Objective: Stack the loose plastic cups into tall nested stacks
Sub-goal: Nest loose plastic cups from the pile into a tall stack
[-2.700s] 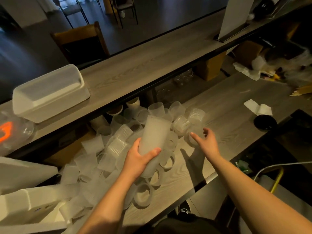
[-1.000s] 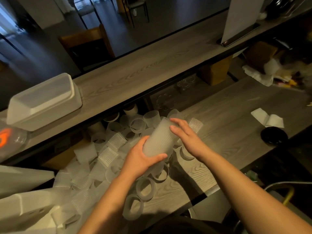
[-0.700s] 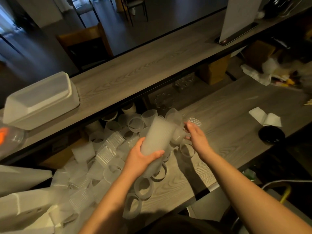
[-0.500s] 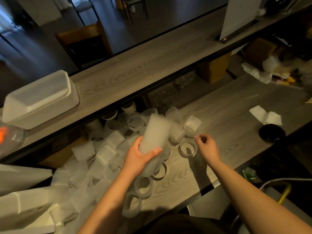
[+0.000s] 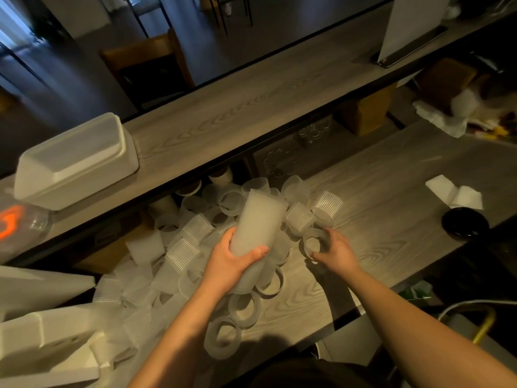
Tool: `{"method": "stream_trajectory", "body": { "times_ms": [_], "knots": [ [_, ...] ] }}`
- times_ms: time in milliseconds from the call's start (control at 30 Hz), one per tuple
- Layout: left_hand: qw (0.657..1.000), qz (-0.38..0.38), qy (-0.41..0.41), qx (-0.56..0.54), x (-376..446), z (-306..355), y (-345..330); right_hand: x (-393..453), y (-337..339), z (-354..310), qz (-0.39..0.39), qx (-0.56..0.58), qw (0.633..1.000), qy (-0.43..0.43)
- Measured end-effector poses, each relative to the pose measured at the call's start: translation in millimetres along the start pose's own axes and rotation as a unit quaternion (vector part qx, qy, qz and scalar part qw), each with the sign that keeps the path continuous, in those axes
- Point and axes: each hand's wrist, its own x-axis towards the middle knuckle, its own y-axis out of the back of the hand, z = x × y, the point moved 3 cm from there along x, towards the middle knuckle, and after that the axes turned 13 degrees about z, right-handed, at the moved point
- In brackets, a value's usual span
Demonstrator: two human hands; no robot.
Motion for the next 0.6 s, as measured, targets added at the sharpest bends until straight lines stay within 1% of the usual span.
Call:
{"method": "stream_trajectory", "body": {
  "times_ms": [33, 100, 233, 333, 400, 467, 533, 600],
  "knots": [
    [1.000, 0.000, 0.001, -0.004, -0.1, -0.1, 0.5, -1.8, 1.0, -2.2, 0.003, 0.017, 1.000, 0.000],
    [1.000, 0.000, 0.004, -0.009, -0.2, 0.0, 0.8, -5.3, 5.4, -5.8, -0.017, 0.047, 0.999, -0.005],
    [1.000, -0.008, 0.005, -0.005, 0.7, -0.4, -2.1, -5.8, 25.2, -10.5, -0.105, 0.071, 0.992, -0.008],
    [1.000, -0.018, 0.003, -0.016, 1.0, 2.8, -6.9, -3.1, 49.2, -22.0, -0.150, 0.105, 0.983, -0.019],
    [1.000, -0.025, -0.003, -0.013, 1.6, 5.0, -9.8, -2.4, 69.0, -35.5, -0.148, 0.154, 0.976, -0.032],
    [1.000, -0.029, -0.011, -0.002, 2.4, 6.1, -11.8, -2.0, 88.7, -50.5, -0.130, 0.223, 0.965, -0.042],
    [0.999, -0.032, -0.021, 0.010, 3.2, 6.5, -13.0, -0.9, 105.8, -63.9, -0.098, 0.263, 0.959, -0.030],
    [0.998, -0.036, -0.032, 0.028, 3.2, 6.7, -13.9, -0.8, 119.4, -76.5, -0.068, 0.274, 0.959, -0.005]
  ]
}}
